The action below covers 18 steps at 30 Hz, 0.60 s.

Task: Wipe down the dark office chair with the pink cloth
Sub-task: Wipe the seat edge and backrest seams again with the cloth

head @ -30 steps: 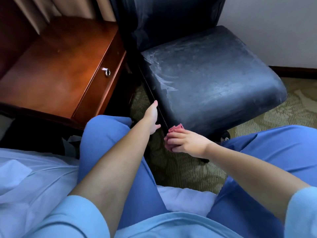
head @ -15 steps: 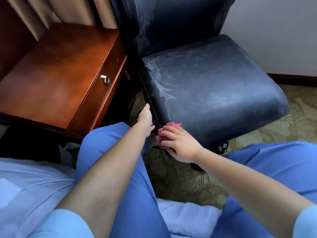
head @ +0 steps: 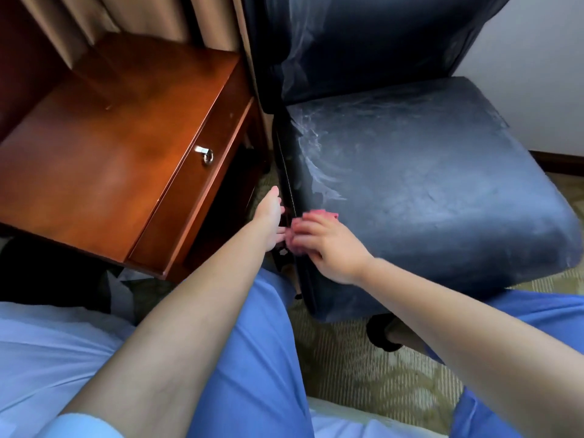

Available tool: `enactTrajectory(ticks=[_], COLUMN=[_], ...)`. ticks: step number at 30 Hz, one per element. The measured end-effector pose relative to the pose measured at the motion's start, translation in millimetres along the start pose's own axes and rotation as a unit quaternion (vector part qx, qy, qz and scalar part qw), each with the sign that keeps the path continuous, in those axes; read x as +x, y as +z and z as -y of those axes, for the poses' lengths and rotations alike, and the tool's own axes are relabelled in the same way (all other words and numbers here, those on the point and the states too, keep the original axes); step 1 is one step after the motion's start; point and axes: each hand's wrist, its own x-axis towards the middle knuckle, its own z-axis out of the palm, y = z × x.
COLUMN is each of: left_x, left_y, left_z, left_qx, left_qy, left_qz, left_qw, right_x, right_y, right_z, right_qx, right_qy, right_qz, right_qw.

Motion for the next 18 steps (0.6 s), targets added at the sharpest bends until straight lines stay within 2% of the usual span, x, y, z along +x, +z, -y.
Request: enactTrajectory(ticks=[3,9,11,14,16,18], left_x=[15,44,50,58,62,70], left_y=[-4,-20,-24,-24,-17,-10], left_z=[-12,-23,-26,-31,-36,-40], left_qx=[0.017,-0.007,-0.043,-0.1,-0.105,-0.111], left_qy=[0.006,0.001,0.002,0.014,0.028,0.044], left_qz=[0.01,0.012,0.018,0.025,0.028,0.02], left_qw=[1.0,1.0,0.999,0.995,0.994,0.993], right_x=[1,89,96,75,65,82], right_y=[-2,-7,-5,-5,-7,-12], right_z=[-6,-48,-50,-41,-42,-59], right_qx=[-0.018,-0.019,-0.007,0.003,0.006,0.001], right_qy=[-0.054,0.044,0.049,-0.008,-0.055,-0.066], right_qz=[0.029,-0.033,-0.046,-0.014,0.018,0.034], right_qw=[0.998,0.998,0.998,1.0,0.998,0.997])
